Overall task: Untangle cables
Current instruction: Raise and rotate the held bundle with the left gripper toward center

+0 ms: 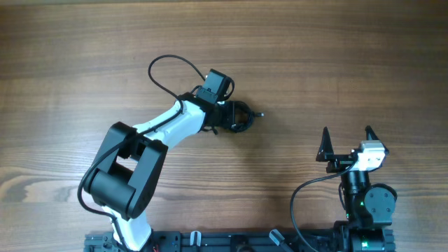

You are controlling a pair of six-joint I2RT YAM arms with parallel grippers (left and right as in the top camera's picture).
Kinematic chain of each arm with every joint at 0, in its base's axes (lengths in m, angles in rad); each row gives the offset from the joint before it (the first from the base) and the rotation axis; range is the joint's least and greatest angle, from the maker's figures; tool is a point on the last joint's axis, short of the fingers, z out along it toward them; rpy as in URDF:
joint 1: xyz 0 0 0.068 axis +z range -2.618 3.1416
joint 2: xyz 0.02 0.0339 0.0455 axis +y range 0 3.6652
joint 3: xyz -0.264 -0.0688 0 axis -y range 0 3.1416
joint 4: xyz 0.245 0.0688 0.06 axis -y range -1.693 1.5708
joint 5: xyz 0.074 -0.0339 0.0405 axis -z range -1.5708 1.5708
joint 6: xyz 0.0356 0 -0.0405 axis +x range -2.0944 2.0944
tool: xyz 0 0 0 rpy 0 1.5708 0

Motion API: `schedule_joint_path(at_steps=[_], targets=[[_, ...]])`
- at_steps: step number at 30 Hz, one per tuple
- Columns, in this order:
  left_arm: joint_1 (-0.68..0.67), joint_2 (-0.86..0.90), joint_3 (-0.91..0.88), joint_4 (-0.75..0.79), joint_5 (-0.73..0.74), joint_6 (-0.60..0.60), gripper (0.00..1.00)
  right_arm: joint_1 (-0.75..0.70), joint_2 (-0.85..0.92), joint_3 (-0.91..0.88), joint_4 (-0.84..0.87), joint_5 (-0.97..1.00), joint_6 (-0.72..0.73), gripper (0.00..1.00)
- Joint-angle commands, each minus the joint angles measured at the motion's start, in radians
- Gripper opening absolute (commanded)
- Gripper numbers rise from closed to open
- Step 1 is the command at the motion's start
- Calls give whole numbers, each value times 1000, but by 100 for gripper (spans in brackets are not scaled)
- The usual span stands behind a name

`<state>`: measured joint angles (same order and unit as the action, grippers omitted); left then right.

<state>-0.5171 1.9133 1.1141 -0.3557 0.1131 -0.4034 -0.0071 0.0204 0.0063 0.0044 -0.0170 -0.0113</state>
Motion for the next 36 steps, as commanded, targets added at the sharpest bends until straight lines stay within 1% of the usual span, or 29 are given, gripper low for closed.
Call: schedule_joint_path(at_steps=[1, 4, 11, 13, 16, 18, 20, 21, 22, 23, 24, 25, 26, 27, 28, 29, 30, 31, 33, 34, 36], targets=[[2, 14, 0, 2, 29, 4, 4, 4, -6, -1, 2, 18, 14, 100], [2, 14, 0, -2, 89, 4, 4, 4, -6, -1, 2, 18, 14, 100], [2, 14, 0, 5, 69, -2, 4, 4, -6, -1, 2, 18, 14, 100], [2, 14, 0, 11, 68, -53, 4, 4, -6, -1, 3, 18, 14, 100], [2, -8, 0, -3, 68, -53, 4, 4, -6, -1, 2, 18, 14, 100], [3, -27, 0, 16, 69, -54, 4, 4, -6, -1, 2, 18, 14, 100], [3, -42, 0, 34, 69, -84, 4, 4, -6, -1, 5, 8, 23, 100], [3, -46, 0, 42, 69, -84, 4, 4, -6, -1, 0, -43, 80, 100], [3, -51, 0, 42, 69, -98, 4, 4, -6, -1, -1, -81, 171, 100], [3, -58, 0, 42, 69, -111, 4, 4, -1, -1, 3, -123, 366, 100], [3, -71, 0, 41, 69, -129, 3, 4, 9, -1, 9, -173, 647, 100], [3, -79, 0, 41, 69, -129, 4, 4, 16, -1, 11, -211, 823, 100], [3, -92, 0, 40, 69, -129, 4, 4, 27, -1, 19, -293, 1083, 100], [3, -111, 0, 40, 69, -129, 4, 4, 39, -1, 25, -364, 1262, 100], [3, -122, 0, 40, 69, -129, 4, 4, 48, -1, 26, -395, 1337, 100], [3, -140, 0, 40, 69, -129, 4, 4, 61, -1, 26, -387, 1362, 100], [3, -161, 0, 40, 69, -129, 4, 4, 84, -1, 26, -391, 1322, 100], [3, -168, 0, 37, 69, -129, 4, 4, 102, -1, 26, -397, 1246, 100], [3, -181, 0, 20, 69, -129, 4, 4, 150, -1, 29, -440, 1017, 100], [3, -188, 0, 5, 69, -129, 4, 4, 179, -1, 31, -473, 949, 100], [3, -199, 0, -13, 69, -130, 4, 4, 232, 8, 26, -480, 891, 99]])
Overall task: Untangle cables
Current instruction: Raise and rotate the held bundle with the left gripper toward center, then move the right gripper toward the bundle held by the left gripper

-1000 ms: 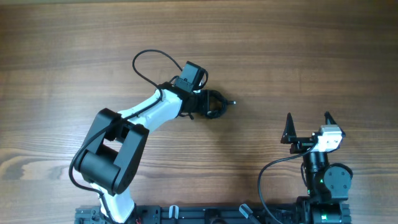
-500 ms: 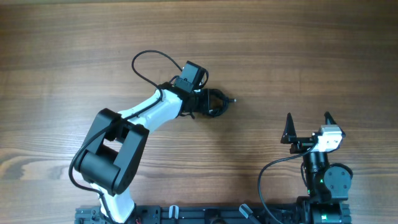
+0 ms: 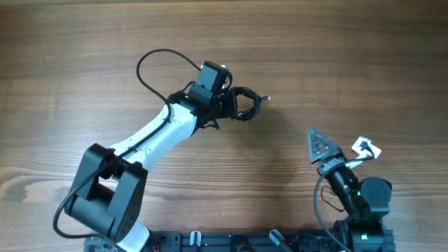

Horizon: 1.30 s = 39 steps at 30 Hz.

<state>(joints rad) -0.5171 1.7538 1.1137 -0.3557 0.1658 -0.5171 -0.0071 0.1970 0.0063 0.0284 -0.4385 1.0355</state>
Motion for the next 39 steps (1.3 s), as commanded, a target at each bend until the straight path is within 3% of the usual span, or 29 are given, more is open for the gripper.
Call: schedule_joint_path(at_steps=[1, 4, 6, 7, 10, 13, 15, 17, 20, 26, 32, 35, 39], targets=[[3, -47, 0, -19, 16, -16, 4, 4, 81, 24, -11, -56, -178, 100], [3, -98, 0, -44, 16, -16, 4, 4, 232, 243, -223, -43, -314, 100], [3, -162, 0, -84, 16, -16, 4, 4, 385, 438, -439, -55, -503, 100], [3, -185, 0, -93, 15, -20, 4, 4, 420, 465, -453, -108, -541, 100], [3, -254, 0, -134, -56, -126, 4, 4, 552, 478, -364, -415, -554, 99], [2, -273, 0, -137, -59, -126, 4, 4, 669, 478, -298, -530, -568, 85], [2, -273, 0, -150, -59, -58, 4, 4, 752, 478, -199, -641, -566, 65], [2, -273, 0, -158, -40, 19, 4, 4, 813, 478, -133, -663, -564, 56], [2, -273, 0, -159, 103, 183, 4, 4, 863, 478, -66, -663, -565, 56], [2, -272, 0, -159, 130, 200, 4, 4, 873, 478, -34, -697, -551, 44], [2, -269, 0, -192, 130, 200, 4, 4, 873, 478, -33, -707, -513, 42], [2, -269, 0, -222, 143, 217, 4, -2, 873, 478, 50, -703, -671, 43], [2, -269, 0, -225, 212, 279, 4, -8, 873, 520, 167, -601, -650, 60]])
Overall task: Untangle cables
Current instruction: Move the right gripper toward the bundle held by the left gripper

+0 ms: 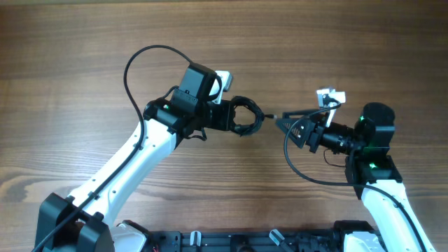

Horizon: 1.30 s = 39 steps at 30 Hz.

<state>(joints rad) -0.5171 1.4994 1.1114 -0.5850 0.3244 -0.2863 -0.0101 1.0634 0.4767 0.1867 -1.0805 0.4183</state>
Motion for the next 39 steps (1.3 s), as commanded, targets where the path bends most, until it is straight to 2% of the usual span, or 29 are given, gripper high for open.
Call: schedule_joint_path(at_steps=[1, 5, 8, 11, 14, 15, 17, 19, 20, 25, 29, 31, 32, 35, 39], targets=[[2, -15, 2, 5, 53, 49, 4, -5, 6, 82, 0, 41, -45, 60], [2, -30, 2, 4, 51, 74, 4, -4, 6, 148, -111, 96, -200, 61], [3, -35, 2, 5, 45, 127, 4, 10, 6, 147, -175, 112, -235, 61], [3, -35, 2, 15, 46, 126, 4, 127, 7, 147, -250, 140, -283, 53], [2, -35, 2, 16, 47, 126, 4, 248, 23, 146, -271, 336, -312, 50], [2, -35, 2, 15, 48, 125, 4, 284, 35, 146, -270, 373, -333, 43], [2, -35, 2, 18, 79, 125, 4, 322, 63, 146, -270, 422, -333, 36], [2, -35, 2, 19, 93, 122, 4, 337, 98, 146, -270, 426, -329, 23], [2, -35, 2, 20, 107, 121, 4, 341, 111, 146, -270, 427, -309, 21], [2, -35, 2, 93, 309, 122, 4, 345, 138, 146, -245, 427, -303, 21], [-3, -35, 2, 151, 409, 114, 4, 345, 145, 146, -240, 427, -303, 19], [-19, -35, 2, 168, 412, 115, 4, 344, 145, 146, -239, 428, -304, 12], [-37, -35, 2, 179, 411, 115, 4, 344, 145, 146, -236, 435, -303, 4], [-55, -35, 2, 188, 404, 115, 4, 343, 145, 146, -220, 450, -303, 4], [-41, -35, 2, 185, 349, 114, 4, 286, 130, 146, -304, 542, -197, 4]])
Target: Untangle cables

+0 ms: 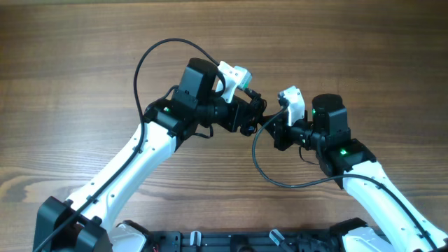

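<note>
A small black cable bundle (252, 120) hangs above the wooden table near the middle of the overhead view. My left gripper (246, 110) reaches in from the left and is shut on the bundle, mostly hiding it. My right gripper (269, 129) comes from the right, and its tips meet the bundle's right side. The fingers are dark against the cable, so whether the right gripper is open or shut does not show.
The wooden table (70, 56) spreads out on all sides. The left arm's own black wire (150, 54) arcs high behind its wrist. The right arm's wire (266, 171) loops below its wrist. The black base rail (231, 241) runs along the front edge.
The right gripper has moved left from a short way off, where it stood open, to the bundle's right side. The left wrist has turned and shifted slightly right with the bundle.
The left gripper was at the bundle on the table while the right arm rested open at the front right. Then the left held the bundle farther back and the right arm had turned. The right gripper then stood open facing the bundle, and now it touches it.
</note>
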You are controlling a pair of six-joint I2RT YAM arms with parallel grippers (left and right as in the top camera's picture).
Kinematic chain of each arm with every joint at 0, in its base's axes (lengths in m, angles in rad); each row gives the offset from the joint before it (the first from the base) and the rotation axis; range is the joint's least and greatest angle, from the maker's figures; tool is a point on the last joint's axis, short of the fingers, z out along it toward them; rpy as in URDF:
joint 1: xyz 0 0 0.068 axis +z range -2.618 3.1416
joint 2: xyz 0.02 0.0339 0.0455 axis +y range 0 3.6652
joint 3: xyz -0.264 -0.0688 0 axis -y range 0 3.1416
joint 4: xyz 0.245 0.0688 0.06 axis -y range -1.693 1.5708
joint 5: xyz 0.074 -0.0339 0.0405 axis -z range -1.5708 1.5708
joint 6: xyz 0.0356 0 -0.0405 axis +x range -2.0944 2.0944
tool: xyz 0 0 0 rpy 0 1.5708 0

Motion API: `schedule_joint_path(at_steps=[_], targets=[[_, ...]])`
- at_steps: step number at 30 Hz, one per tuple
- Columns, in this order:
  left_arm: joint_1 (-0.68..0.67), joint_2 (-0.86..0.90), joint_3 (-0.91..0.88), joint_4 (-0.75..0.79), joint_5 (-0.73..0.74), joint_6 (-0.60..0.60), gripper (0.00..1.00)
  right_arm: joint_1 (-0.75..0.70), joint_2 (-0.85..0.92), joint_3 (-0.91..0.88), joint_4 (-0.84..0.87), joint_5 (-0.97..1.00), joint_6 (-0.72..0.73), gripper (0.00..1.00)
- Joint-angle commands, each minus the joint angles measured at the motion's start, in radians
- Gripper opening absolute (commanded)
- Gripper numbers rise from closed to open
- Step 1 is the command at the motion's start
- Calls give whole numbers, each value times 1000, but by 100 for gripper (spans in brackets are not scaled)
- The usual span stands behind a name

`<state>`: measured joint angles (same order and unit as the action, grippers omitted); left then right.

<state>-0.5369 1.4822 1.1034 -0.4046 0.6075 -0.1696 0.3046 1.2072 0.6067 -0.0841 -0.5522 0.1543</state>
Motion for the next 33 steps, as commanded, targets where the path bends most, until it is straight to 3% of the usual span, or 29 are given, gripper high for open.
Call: schedule_joint_path(at_steps=[1, 4, 10, 14, 19, 20, 27, 31, 33], targets=[[-14, -18, 10, 5, 56, -8, 4, -54, -29, 16, -75, 14, 75, 4], [25, -18, 10, 5, 45, -25, 4, -156, -100, 16, -216, 14, 74, 4], [64, -18, 10, 5, -86, -130, 4, -237, -273, 16, -322, 19, 58, 4], [64, -18, 10, 6, -86, -130, 4, -248, -399, 16, -344, 163, 58, 4], [61, -18, 10, 5, -53, -72, 4, -248, -525, 16, -361, 179, 59, 5], [61, -18, 10, 5, -1, 10, 4, -248, -555, 16, -369, 179, 59, 11], [62, -18, 10, 5, 1, 13, 4, -248, -628, 26, -430, 180, 58, 28], [62, -18, 10, 5, 2, 13, 4, -248, -630, 140, -637, 264, 55, 34], [62, -18, 10, 2, 2, 13, 4, -248, -630, 202, -733, 285, 54, 45]])
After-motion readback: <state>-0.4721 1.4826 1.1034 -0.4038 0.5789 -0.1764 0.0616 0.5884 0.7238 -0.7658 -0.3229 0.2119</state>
